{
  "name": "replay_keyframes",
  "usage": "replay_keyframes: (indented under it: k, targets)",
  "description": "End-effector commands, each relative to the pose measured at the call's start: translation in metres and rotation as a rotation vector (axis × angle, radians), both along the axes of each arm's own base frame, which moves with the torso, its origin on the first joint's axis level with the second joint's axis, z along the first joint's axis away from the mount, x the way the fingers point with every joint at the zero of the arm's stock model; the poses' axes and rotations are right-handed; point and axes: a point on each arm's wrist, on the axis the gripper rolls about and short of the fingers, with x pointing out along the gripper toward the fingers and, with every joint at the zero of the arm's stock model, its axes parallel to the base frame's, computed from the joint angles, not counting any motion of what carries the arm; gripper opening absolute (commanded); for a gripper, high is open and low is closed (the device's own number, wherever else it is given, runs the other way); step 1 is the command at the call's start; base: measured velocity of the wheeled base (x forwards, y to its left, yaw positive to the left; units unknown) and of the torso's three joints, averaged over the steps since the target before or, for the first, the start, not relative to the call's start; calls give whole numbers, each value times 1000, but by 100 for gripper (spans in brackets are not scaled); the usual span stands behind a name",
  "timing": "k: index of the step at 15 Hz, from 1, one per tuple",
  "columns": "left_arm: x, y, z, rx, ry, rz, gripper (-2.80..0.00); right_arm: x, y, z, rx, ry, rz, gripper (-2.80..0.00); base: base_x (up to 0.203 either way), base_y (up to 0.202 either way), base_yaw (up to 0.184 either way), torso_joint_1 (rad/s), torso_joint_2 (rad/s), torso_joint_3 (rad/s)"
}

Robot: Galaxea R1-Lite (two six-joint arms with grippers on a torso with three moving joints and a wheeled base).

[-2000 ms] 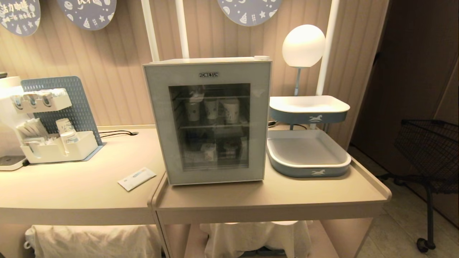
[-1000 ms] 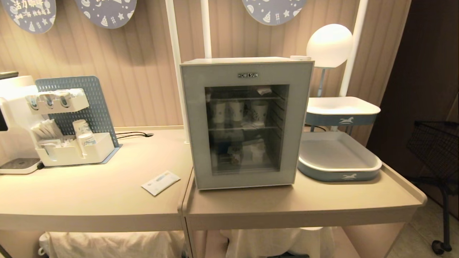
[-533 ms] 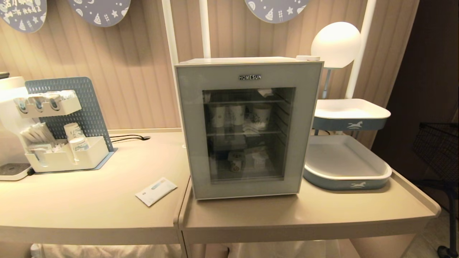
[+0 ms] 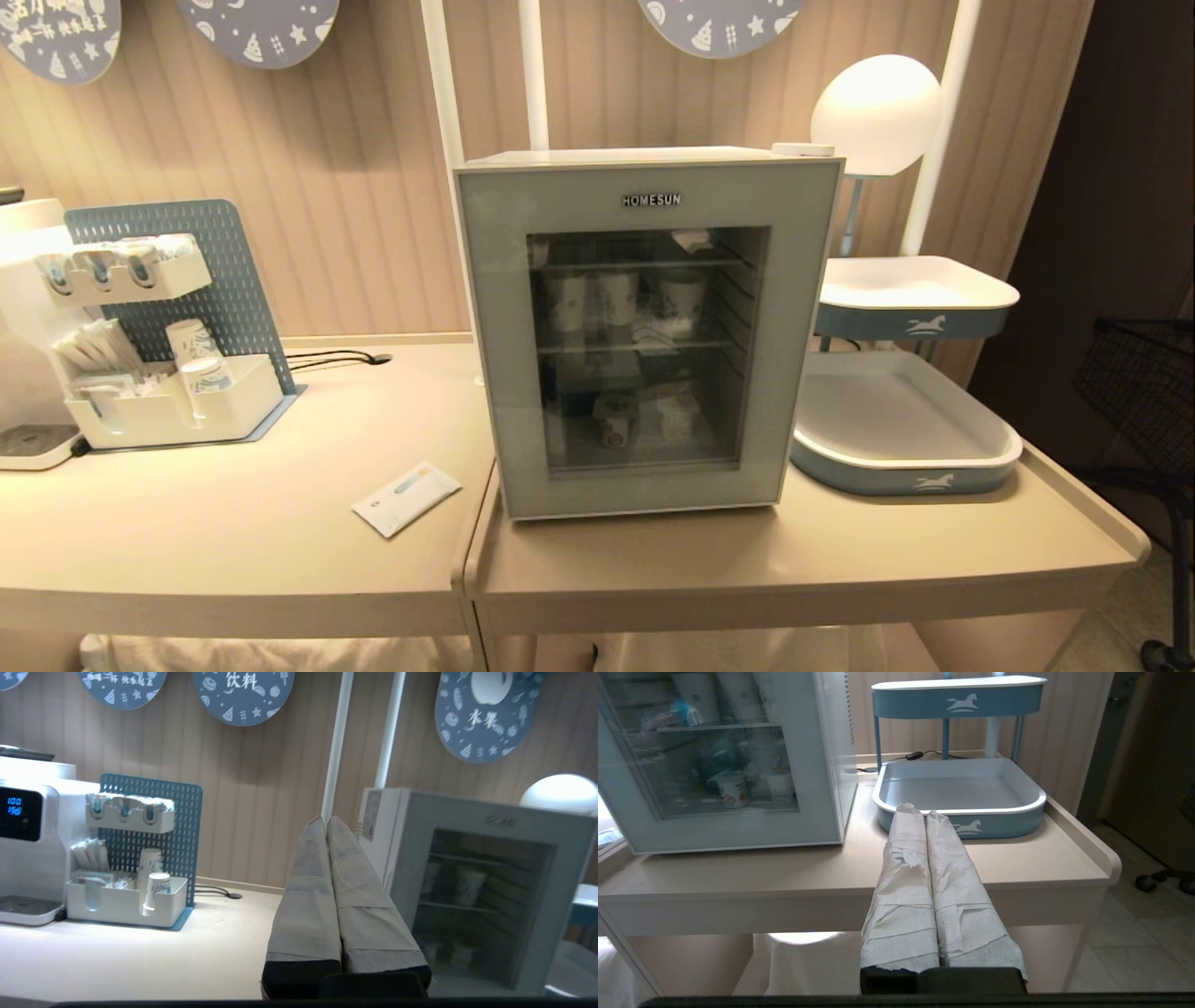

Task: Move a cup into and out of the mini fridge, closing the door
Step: Open the freezer door

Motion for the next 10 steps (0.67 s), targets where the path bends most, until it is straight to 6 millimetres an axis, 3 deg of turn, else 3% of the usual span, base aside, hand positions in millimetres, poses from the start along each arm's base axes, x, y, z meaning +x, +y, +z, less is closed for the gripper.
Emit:
replay_keyframes:
  k: [1,3,5,6,8,10]
  targets:
    - [20,2,55,-11,84,-25,-280,3,0,-10,-1,37,1,-280,0,0,0,0,0,0]
    - [93,-1,83,-38,264,-68,-280,3,0,-10,1,37,1,-280,0,0,0,0,0,0]
    - [184,-10,82,-60,425,-103,-280,3,0,-10,1,39,1,-280,0,0,0,0,0,0]
    - [226,-15,74,-66,482,-126,0,3,0,-10,1,39,1,-280,0,0,0,0,0,0]
    - [297,-22,52,-79,570,-211,0,3,0,-10,1,39,1,-280,0,0,0,0,0,0]
    - [346,-17,29,-99,633,-460,0,3,0,-10,2,39,2,-280,0,0,0,0,0,0]
